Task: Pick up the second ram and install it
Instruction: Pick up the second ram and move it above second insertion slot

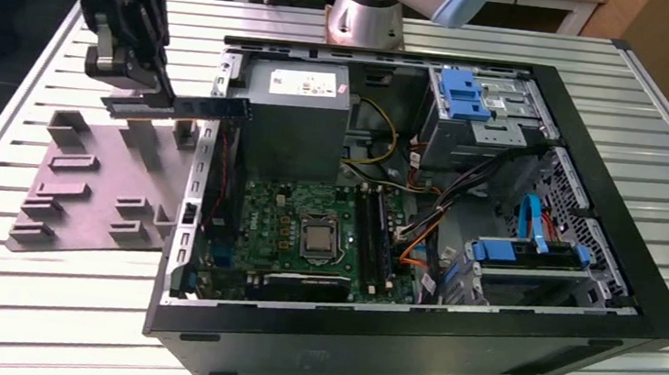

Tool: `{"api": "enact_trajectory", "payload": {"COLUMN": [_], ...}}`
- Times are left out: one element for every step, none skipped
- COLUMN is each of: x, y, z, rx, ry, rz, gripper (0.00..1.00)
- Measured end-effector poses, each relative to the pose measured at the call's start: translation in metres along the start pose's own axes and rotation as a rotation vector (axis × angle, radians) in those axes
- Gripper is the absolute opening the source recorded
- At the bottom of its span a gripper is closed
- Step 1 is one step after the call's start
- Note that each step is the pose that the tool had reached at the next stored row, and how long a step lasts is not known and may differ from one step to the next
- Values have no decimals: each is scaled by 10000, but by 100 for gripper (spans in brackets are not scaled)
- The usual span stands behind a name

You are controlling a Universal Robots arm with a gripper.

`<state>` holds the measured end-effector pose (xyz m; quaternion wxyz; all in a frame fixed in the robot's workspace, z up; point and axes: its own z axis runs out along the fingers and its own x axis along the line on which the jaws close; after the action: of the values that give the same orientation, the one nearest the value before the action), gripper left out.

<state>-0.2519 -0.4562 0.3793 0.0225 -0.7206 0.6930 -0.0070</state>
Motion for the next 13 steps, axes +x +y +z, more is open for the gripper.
{"api": "enact_trajectory", "payload": {"x": [1,1,2,2,3,4,4,5,6,6,7,8,8], "y": [-15,-30,-46,-61,-78,-94,-111,-127,-145,-162,-179,-196,-214], "z": [1,1,2,3,4,4,5,6,6,7,8,9,9], "rx": [0,0,-1,0,1,0,1,1,1,0,1,1,0], "ry": [-1,0,1,0,-1,0,-1,0,-1,0,-1,-1,0], "rz": [1,1,1,0,0,0,0,1,0,0,0,0,0], "gripper": [12,12,12,12,12,12,12,12,12,12,12,12,12]}}
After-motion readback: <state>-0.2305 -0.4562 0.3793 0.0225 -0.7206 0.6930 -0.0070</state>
